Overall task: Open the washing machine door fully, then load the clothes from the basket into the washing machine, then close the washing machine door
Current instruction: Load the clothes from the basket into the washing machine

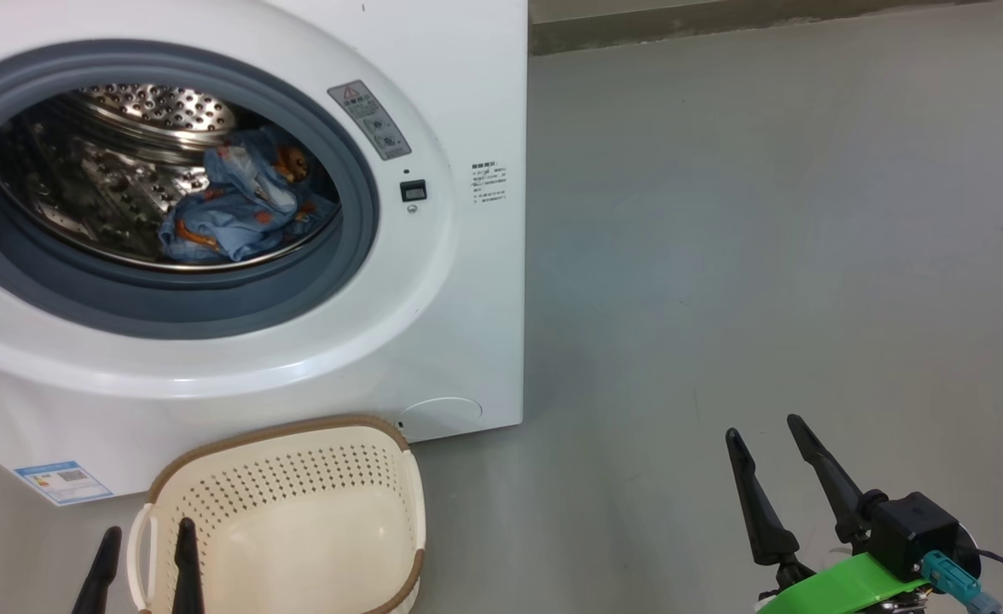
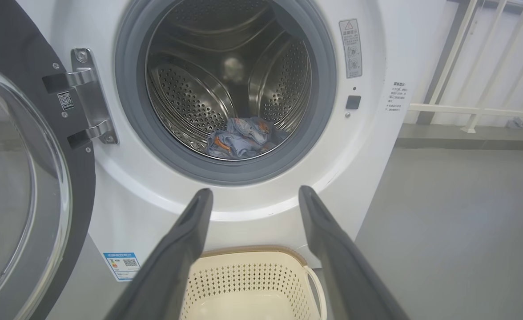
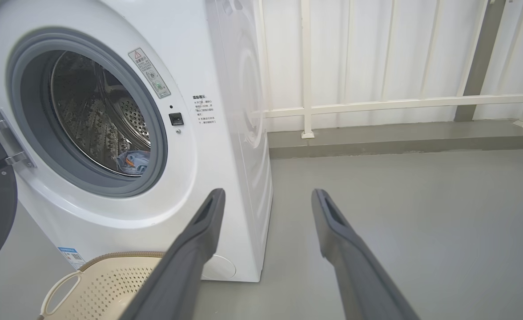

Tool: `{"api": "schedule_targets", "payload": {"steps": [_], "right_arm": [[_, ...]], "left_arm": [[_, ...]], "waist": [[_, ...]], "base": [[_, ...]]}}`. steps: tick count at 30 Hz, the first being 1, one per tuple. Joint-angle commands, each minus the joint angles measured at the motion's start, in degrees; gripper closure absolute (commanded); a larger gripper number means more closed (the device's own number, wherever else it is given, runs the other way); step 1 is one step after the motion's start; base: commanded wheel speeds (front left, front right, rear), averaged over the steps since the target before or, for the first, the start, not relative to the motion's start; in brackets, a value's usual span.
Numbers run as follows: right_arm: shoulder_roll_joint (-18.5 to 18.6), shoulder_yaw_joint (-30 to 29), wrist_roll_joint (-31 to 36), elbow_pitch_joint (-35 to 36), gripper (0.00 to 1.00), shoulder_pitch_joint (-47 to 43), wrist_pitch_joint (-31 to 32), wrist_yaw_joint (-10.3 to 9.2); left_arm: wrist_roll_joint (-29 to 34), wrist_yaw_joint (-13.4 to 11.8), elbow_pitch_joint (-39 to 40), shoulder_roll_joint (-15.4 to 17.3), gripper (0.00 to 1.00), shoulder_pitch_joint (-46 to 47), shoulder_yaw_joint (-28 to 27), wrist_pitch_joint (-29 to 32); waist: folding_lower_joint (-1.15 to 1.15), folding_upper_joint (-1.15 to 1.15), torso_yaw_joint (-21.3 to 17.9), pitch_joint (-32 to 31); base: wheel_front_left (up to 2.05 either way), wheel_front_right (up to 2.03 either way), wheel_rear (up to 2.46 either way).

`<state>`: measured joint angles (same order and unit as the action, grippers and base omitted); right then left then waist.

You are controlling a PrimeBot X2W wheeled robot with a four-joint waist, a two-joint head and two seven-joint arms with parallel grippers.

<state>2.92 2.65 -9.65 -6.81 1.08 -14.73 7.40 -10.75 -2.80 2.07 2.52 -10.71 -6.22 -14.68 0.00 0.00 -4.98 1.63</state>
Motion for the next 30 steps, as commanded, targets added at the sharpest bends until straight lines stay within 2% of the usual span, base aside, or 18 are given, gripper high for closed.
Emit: {"api": "schedule_targets", "payload": {"steps": [1,30], "right_arm": [[-0.04,0.99,0.56,1.64,0.00,0.43,-0.27,0.09],[-0.04,1.02,-0.10,0.70,0.00,0.41,-0.27,0.09]], "left_arm": [[0.59,-0.40,1.34,0.36,0.00,0.72,-2.13,-0.31],[0.80,0.44,-0.06,0.36,0.00,1.05,-2.68,-0.32]], "waist": [[0.00,0.00,0.00,-0.07],[0.00,0.00,0.91,-0.81]], "base": [[0.00,0.00,0.00],[0.00,0.00,0.00]]}}
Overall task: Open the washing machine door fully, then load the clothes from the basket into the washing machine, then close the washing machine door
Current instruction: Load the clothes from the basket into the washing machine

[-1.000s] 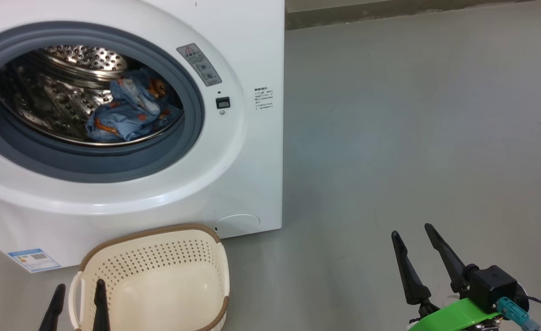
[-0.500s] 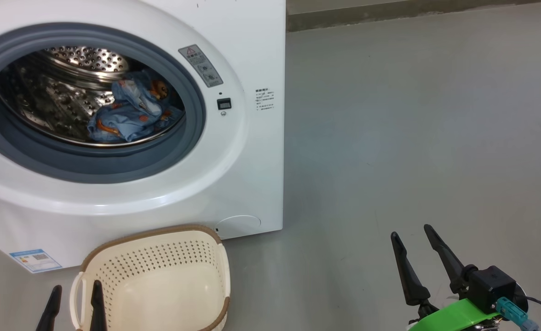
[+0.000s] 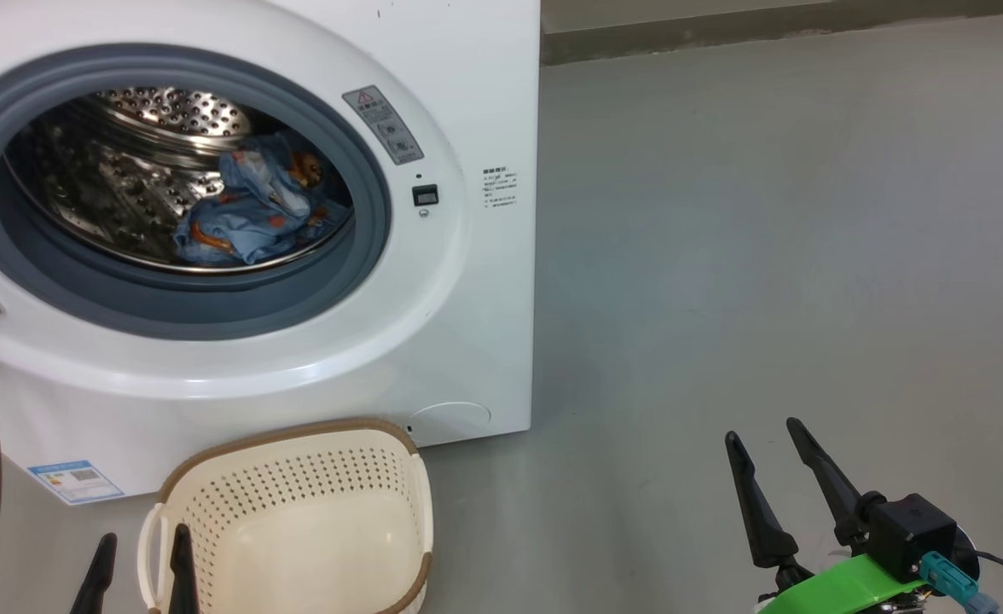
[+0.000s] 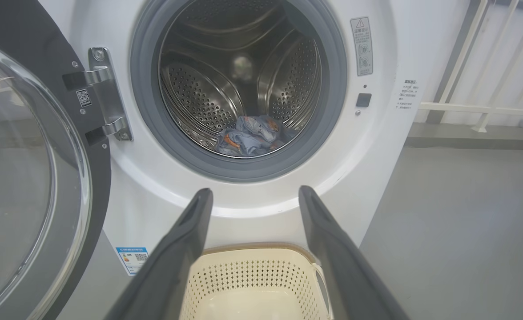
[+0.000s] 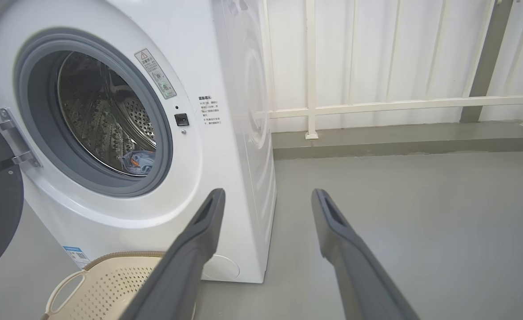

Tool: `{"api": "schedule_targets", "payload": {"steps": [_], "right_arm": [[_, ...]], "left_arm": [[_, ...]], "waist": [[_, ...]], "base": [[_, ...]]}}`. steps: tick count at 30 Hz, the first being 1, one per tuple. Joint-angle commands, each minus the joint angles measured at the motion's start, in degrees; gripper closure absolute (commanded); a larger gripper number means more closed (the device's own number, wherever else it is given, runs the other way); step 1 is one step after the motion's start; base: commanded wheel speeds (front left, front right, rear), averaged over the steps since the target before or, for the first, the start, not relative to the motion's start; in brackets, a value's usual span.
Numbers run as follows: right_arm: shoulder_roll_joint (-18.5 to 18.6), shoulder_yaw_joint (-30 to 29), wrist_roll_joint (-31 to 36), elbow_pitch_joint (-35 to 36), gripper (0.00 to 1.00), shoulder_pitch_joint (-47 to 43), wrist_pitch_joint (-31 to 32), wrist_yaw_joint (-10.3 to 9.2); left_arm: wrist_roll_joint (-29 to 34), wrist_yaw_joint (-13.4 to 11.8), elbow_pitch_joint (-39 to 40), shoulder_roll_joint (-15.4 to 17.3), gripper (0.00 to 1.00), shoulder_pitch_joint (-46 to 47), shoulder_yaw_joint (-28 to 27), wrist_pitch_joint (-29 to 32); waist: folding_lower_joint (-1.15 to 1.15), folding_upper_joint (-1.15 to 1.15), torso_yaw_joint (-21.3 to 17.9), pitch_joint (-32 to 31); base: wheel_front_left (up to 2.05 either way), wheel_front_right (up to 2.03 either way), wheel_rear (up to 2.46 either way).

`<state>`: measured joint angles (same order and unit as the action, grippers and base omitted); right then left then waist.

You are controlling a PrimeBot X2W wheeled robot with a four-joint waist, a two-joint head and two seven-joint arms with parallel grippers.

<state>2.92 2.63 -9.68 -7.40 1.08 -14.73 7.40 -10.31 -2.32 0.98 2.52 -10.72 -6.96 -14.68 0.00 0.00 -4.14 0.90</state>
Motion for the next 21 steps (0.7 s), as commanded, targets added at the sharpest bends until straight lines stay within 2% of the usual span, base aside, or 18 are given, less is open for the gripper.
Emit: {"api": "schedule_targets", "payload": {"steps": [1,21], "right_arm": [[-0.04,1.06,-0.06,1.29,0.00,0.39,-0.27,0.09],[-0.04,1.34,-1.16,0.65,0.00,0.51,-0.27,0.09]], "left_arm": [[0.31,-0.07,1.00,0.36,0.00,1.06,-1.92,-0.32],[1.19,0.50,1.31,0.36,0.00,1.28,-2.07,-0.32]], "waist": [[0.00,0.00,0.10,-0.12],[0.00,0.00,-0.27,-0.04]], "base": [[0.00,0.00,0.00],[-0.09,0.09,0.00]]}}
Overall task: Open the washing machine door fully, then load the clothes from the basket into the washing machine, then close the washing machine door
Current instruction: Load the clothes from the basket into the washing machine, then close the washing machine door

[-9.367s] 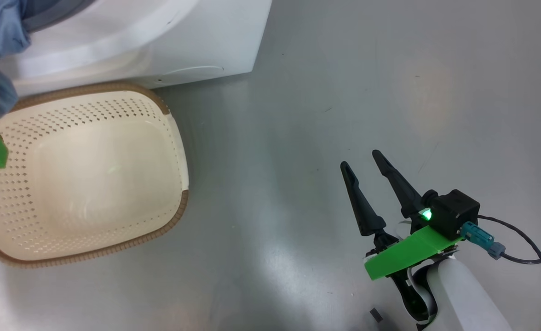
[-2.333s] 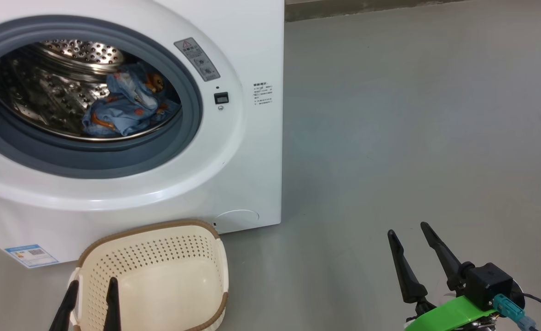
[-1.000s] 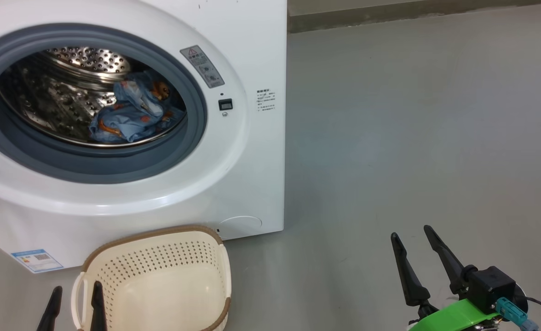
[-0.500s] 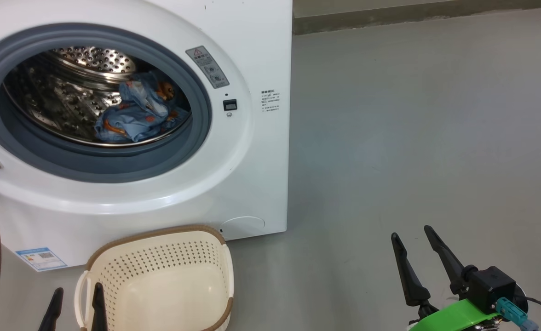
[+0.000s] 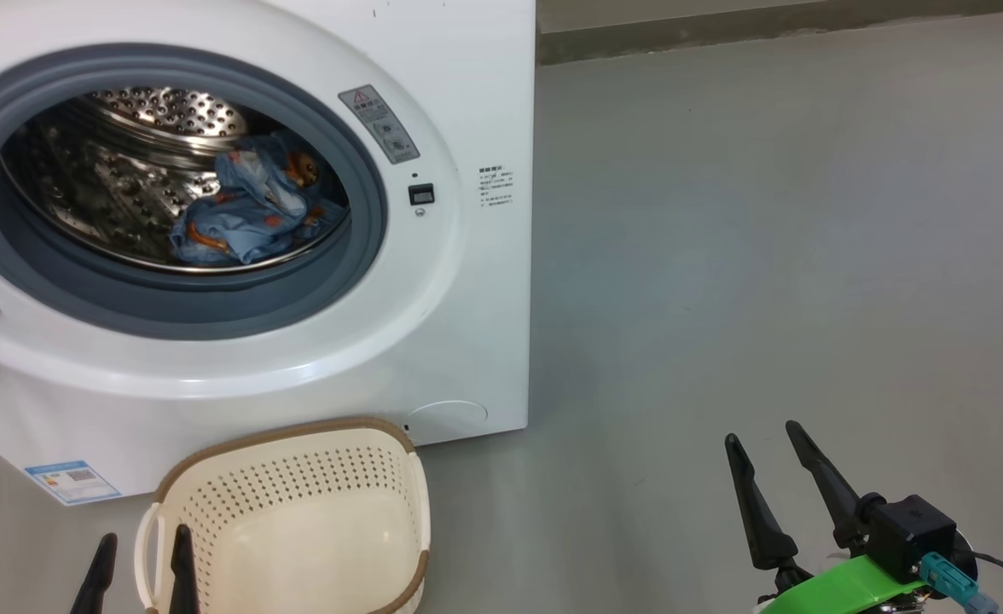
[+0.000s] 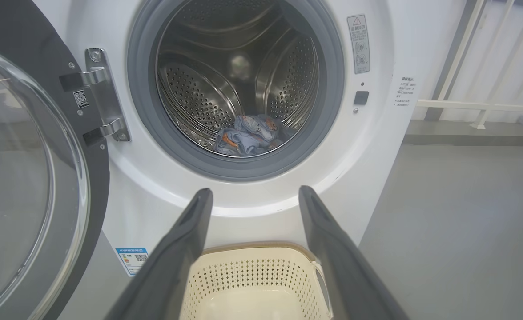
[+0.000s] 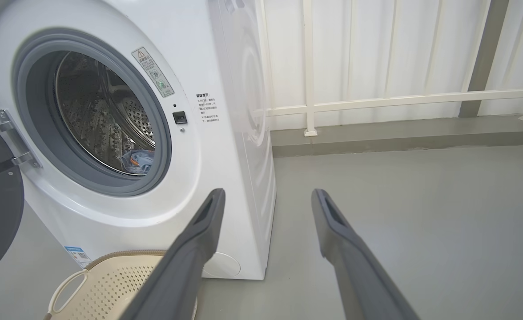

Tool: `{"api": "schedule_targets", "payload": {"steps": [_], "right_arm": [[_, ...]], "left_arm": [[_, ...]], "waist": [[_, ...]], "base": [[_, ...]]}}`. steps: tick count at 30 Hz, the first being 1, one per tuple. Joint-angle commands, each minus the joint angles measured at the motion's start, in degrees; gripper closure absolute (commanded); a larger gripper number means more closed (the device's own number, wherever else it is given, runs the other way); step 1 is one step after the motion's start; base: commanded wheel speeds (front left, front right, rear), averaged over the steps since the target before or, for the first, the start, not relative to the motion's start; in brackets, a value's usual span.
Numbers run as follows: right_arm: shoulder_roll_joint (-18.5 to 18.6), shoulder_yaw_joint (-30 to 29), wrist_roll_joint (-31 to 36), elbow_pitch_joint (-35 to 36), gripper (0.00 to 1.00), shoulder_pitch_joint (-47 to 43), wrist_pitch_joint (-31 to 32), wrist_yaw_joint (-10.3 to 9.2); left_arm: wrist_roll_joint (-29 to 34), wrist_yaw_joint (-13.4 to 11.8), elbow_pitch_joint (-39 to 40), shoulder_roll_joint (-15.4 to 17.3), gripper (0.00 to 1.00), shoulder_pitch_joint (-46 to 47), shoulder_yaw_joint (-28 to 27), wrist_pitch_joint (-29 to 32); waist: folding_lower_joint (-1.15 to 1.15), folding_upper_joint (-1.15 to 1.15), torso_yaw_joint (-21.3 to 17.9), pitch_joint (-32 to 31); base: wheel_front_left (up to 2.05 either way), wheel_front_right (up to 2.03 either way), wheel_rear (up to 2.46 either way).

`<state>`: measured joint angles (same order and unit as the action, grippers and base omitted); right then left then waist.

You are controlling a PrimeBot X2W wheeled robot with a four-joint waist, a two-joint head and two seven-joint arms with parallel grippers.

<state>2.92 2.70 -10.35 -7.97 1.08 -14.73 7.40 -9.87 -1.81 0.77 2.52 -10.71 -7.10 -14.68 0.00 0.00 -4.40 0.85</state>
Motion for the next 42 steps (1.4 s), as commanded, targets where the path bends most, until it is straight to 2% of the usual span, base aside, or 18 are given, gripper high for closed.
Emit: {"api": "schedule_targets", "payload": {"steps": [1,20,42], "right_arm": [[-0.04,1.29,-0.55,1.22,0.00,0.52,-0.27,0.09],[-0.04,0.82,-0.59,1.13,0.00,0.31,-0.27,0.09],[-0.04,0.93,0.31,0.89,0.00,-0.13,-0.27,0.09]], "left_arm": [[0.85,0.03,1.57,0.36,0.00,1.28,-1.99,-0.32],[1.49,-0.25,3.25,0.36,0.00,2.07,-1.93,-0.32],[-0.09,-0.67,3.43,0.36,0.00,1.07,-0.42,-0.32]], "waist": [[0.00,0.00,-0.08,0.02],[0.00,0.00,-0.42,-0.40],[0.00,0.00,1.15,-1.12]], "base": [[-0.76,0.76,0.00],[-1.37,1.37,0.00],[-0.07,0.07,0.00]]}}
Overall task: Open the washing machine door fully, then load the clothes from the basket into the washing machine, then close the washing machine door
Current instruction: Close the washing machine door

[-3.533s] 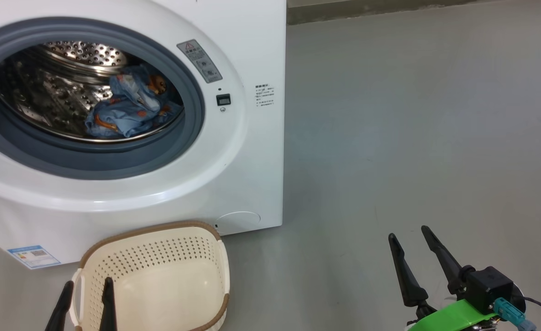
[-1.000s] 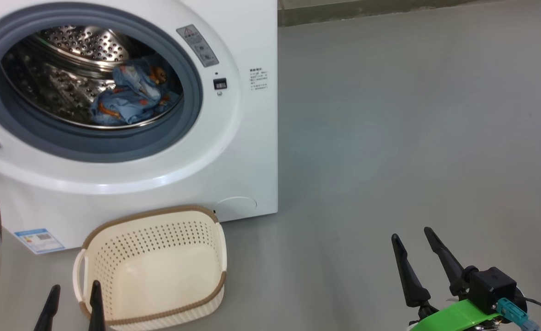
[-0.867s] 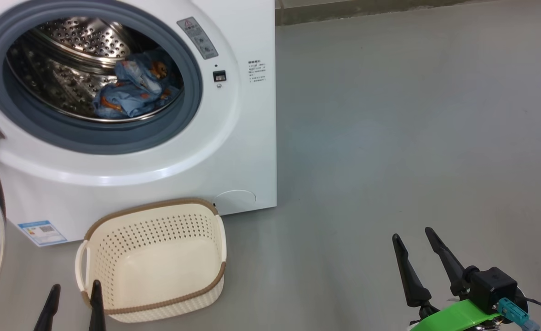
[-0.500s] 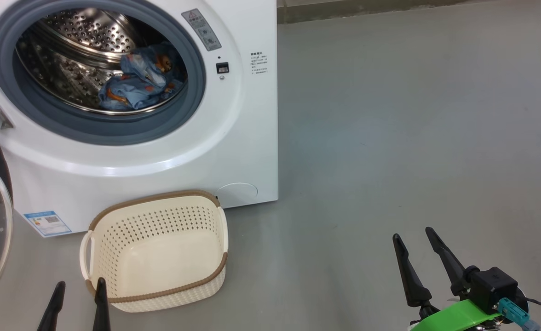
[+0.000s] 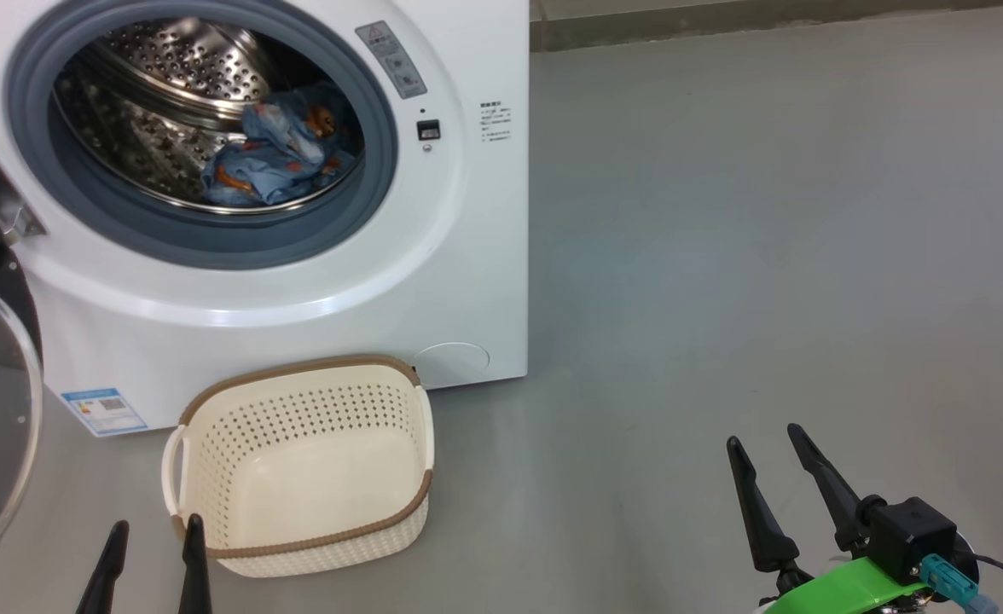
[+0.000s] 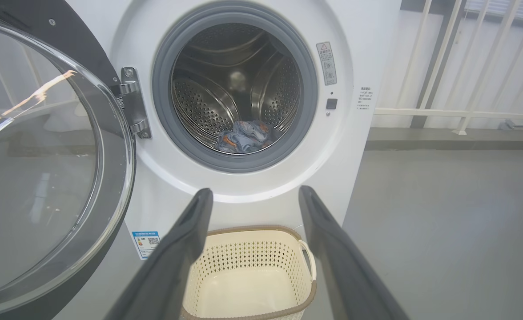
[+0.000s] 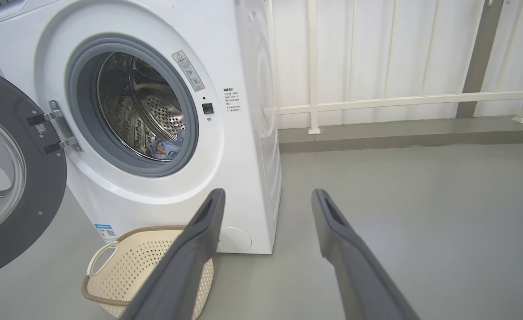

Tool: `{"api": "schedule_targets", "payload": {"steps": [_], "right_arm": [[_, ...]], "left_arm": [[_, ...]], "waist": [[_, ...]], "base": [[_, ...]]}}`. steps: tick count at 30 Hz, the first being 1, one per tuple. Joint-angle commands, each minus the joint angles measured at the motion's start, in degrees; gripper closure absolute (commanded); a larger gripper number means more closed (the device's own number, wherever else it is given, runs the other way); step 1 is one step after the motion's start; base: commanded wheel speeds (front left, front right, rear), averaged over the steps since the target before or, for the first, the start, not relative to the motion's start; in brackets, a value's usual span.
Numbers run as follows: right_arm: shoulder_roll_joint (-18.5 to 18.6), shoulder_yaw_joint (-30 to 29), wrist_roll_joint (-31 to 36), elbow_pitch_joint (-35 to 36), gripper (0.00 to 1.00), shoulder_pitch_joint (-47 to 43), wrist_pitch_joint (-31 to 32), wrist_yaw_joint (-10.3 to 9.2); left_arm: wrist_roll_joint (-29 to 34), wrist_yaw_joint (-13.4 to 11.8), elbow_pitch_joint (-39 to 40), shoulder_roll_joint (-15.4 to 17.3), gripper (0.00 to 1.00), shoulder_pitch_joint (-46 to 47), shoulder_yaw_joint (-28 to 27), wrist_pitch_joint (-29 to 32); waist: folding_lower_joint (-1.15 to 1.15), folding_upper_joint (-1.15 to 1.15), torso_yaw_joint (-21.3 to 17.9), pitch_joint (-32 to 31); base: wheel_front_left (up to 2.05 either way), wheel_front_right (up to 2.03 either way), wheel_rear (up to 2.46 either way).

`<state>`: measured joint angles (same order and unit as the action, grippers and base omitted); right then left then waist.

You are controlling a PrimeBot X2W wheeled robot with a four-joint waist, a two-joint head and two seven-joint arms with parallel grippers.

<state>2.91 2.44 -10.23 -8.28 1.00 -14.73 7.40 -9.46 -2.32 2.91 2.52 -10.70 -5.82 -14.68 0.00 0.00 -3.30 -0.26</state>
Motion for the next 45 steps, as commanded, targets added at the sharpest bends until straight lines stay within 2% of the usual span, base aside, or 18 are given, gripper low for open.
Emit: {"api": "schedule_targets", "payload": {"steps": [1,6,18,35,45], "right_arm": [[-0.03,1.23,0.22,1.16,0.00,-0.10,-0.27,0.09],[-0.03,1.18,0.39,0.91,0.00,-0.19,-0.27,0.09],[-0.03,1.51,0.62,0.72,0.00,0.23,-0.27,0.09],[-0.03,2.09,1.55,1.23,0.00,0.82,-0.27,0.09],[-0.03,2.63,1.56,1.11,0.00,1.43,-0.27,0.09]], "left_arm": [[-0.63,-0.05,1.19,0.36,0.00,1.05,-1.65,-0.32],[-1.66,0.09,0.75,0.36,0.00,1.27,-1.82,-0.32],[-3.35,0.28,-0.97,0.36,0.00,1.08,-2.41,-0.32],[-5.61,-0.70,-2.98,0.36,0.00,1.50,-3.76,-0.32],[-5.96,-1.58,-3.70,0.36,0.00,1.63,-4.13,-0.32]], "waist": [[0.00,0.00,0.32,0.01],[0.00,0.00,2.65,0.09],[0.00,0.00,10.90,-0.43],[0.00,0.00,26.94,0.21],[0.00,0.00,31.46,0.38]], "base": [[0.00,0.00,0.00],[0.00,0.00,0.00],[0.00,0.00,0.00],[0.00,0.00,0.00],[0.00,0.00,0.00]]}}
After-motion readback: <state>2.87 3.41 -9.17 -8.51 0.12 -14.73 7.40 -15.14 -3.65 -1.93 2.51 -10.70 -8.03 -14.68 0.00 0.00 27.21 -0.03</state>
